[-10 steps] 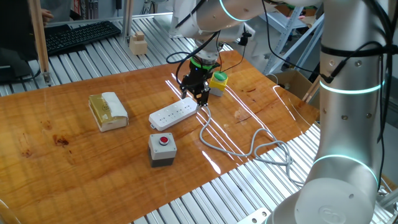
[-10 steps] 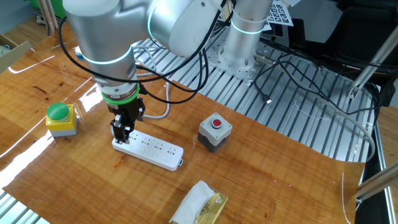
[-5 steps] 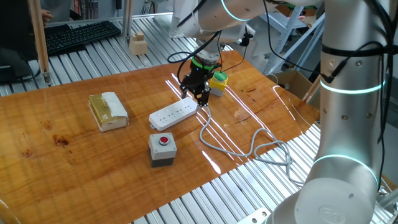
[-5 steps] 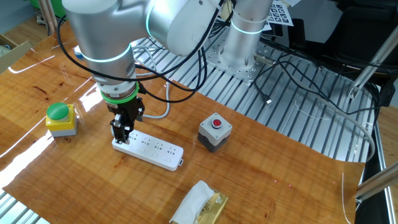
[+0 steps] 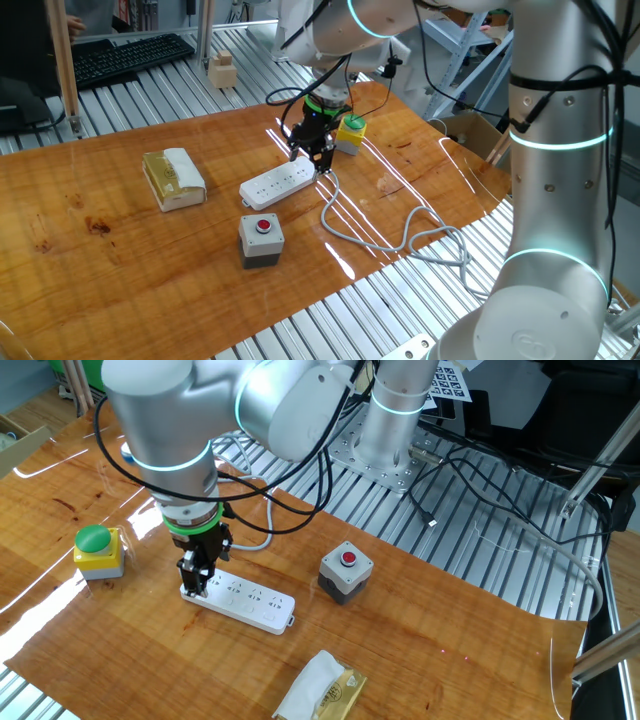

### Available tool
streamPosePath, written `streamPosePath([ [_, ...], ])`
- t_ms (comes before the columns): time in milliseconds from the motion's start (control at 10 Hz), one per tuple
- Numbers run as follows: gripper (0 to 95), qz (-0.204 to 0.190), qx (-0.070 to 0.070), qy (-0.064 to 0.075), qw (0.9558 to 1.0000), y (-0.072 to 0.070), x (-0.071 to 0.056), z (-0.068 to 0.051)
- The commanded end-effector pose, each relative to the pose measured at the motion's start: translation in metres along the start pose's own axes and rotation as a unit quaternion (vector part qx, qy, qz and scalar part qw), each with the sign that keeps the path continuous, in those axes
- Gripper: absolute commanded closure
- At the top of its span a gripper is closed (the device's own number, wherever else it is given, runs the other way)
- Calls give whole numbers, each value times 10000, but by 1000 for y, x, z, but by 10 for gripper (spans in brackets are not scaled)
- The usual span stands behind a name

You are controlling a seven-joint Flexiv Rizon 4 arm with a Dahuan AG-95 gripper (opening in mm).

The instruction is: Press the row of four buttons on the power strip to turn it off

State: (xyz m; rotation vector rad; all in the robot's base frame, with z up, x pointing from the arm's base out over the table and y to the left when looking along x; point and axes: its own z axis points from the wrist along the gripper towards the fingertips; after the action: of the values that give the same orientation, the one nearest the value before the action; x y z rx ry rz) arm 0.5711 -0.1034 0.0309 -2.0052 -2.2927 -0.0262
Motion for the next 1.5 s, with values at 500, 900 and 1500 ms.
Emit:
streamPosePath([
  [500,190,-33,-34,-1,10000,0,2,0],
  [900,380,2,-17,6,10000,0,2,0],
  [1500,380,134,41,-14,9999,0,2,0],
])
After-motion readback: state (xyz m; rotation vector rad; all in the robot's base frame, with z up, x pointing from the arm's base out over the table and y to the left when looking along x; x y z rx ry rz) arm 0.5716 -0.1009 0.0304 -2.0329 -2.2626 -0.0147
